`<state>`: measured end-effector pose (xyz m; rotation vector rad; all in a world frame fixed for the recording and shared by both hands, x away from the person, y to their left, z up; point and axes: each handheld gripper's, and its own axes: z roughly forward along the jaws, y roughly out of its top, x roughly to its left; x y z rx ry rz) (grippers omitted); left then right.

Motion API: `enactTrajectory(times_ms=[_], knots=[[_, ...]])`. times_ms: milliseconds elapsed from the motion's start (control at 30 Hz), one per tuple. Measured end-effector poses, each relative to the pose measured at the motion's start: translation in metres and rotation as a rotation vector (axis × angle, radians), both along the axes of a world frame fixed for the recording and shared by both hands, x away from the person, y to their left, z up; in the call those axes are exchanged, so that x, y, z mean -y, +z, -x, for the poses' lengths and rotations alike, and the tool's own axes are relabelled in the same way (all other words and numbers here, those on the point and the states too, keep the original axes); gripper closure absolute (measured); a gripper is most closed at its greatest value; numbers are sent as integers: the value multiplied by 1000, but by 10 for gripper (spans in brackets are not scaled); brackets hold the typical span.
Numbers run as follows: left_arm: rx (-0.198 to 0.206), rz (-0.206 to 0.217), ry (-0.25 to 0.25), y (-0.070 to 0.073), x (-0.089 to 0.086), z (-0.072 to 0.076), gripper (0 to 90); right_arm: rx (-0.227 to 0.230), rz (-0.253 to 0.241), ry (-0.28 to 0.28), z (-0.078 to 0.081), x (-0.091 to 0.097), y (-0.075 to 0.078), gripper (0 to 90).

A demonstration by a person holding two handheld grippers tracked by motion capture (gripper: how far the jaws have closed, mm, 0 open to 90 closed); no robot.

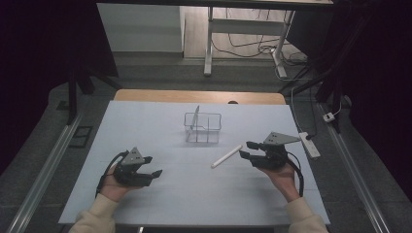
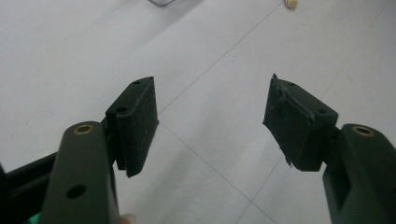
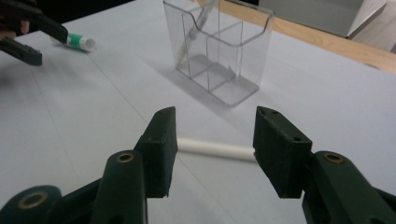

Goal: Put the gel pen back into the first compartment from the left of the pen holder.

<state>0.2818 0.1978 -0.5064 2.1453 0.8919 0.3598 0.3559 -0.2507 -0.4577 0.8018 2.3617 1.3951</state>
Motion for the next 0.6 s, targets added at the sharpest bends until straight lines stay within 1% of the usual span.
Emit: enactTrajectory(times_ms=[167, 333, 500, 600], knots=[[-1, 3, 5, 0, -1, 0, 347, -8, 18, -12, 6, 11, -9, 478], [-4, -1, 6, -1, 0, -2, 347, -10, 17, -14, 11, 22, -16, 465], [-5, -2, 7, -1, 0, -2, 345, -19, 35, 6, 13, 27, -20, 444], [-4, 1, 7, -1, -1, -2, 346, -14, 40, 18, 14, 28, -21, 434]])
